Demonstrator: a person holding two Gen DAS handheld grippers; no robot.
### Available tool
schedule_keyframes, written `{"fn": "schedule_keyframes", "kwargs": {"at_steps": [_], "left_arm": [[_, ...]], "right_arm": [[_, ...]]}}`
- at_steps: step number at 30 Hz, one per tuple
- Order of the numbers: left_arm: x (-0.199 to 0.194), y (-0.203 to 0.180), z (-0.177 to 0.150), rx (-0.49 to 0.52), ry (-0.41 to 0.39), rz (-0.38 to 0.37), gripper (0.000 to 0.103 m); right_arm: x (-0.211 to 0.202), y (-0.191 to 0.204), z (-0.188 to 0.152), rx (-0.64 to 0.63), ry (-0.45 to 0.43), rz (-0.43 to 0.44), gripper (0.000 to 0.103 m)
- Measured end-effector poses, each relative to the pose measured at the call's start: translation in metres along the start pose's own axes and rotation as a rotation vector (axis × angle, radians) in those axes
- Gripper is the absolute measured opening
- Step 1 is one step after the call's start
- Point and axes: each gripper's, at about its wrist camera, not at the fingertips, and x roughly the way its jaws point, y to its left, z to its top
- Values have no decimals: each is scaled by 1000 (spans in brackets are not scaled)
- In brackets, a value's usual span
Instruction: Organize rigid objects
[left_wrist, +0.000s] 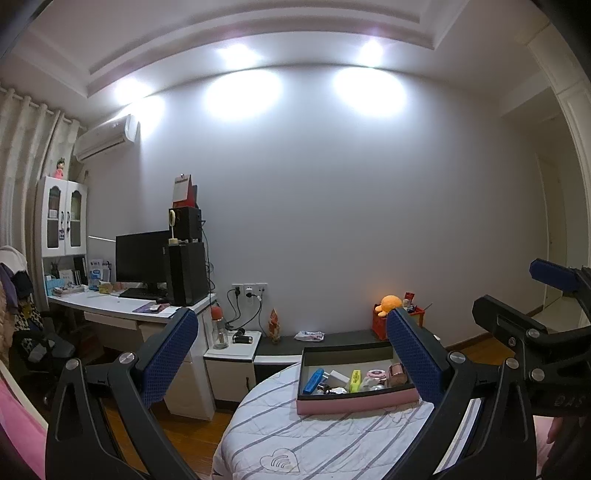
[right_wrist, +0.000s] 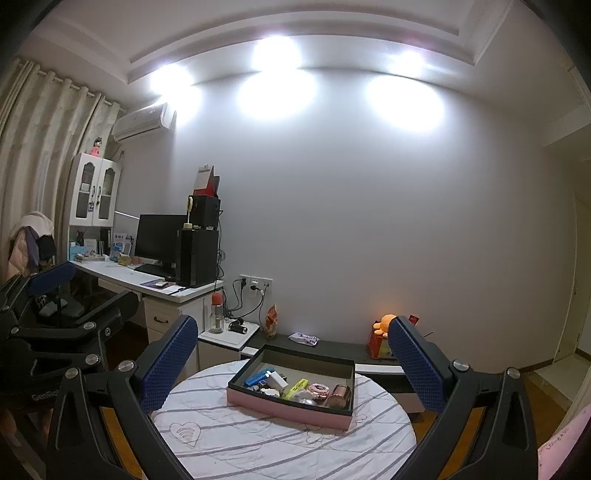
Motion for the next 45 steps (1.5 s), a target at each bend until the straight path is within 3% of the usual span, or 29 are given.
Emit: {"fn": "schedule_keyframes", "kwargs": {"at_steps": [18,45], "left_arm": [[43,-7,22,21,2,11,103],[55,-6,24,5,-3,17,103]], "right_arm": [[36,-9,22,-13,17,8,103],[46,-1,30,-26,25,24,103]]}}
